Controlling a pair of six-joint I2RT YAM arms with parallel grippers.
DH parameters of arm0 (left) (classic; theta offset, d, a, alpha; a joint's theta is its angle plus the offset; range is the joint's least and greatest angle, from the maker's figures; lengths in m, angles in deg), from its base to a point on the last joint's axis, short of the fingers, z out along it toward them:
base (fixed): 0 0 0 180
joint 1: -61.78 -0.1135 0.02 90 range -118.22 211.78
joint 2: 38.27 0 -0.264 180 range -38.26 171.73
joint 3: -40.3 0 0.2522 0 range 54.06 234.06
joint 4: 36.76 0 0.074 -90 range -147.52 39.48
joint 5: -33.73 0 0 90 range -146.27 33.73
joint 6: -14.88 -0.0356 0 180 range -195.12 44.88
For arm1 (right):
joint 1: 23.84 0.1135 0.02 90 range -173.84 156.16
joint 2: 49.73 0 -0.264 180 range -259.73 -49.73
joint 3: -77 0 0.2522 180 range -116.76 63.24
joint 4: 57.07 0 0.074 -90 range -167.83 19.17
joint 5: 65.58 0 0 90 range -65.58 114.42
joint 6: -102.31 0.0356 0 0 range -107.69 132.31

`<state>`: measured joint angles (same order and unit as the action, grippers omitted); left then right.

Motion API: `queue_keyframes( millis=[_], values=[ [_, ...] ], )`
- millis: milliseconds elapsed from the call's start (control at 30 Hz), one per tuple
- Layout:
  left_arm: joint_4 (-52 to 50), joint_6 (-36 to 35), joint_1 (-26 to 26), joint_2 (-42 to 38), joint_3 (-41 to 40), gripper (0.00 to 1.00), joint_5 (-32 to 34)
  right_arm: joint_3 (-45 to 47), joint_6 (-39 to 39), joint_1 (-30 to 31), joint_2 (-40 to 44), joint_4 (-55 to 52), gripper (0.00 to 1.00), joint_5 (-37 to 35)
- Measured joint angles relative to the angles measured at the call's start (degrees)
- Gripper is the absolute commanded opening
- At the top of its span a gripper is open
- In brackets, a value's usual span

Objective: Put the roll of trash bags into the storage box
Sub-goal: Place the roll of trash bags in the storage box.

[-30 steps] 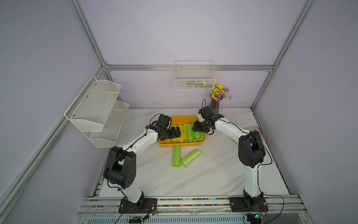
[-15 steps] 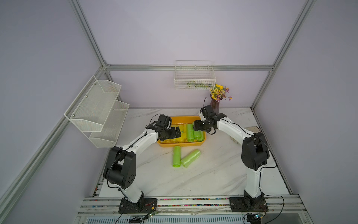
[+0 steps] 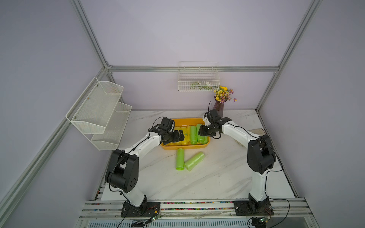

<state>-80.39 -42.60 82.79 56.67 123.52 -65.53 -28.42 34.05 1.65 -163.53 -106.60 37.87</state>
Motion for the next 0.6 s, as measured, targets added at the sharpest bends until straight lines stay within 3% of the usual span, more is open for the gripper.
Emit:
queue_keyframes(
  millis=[600],
  values=[
    [-0.8, 0.1, 1.5, -0.2, -1.0, 1.00, -0.4, 1.0, -1.1, 0.0, 0.5, 0.5, 0.46, 1.4]
  ],
)
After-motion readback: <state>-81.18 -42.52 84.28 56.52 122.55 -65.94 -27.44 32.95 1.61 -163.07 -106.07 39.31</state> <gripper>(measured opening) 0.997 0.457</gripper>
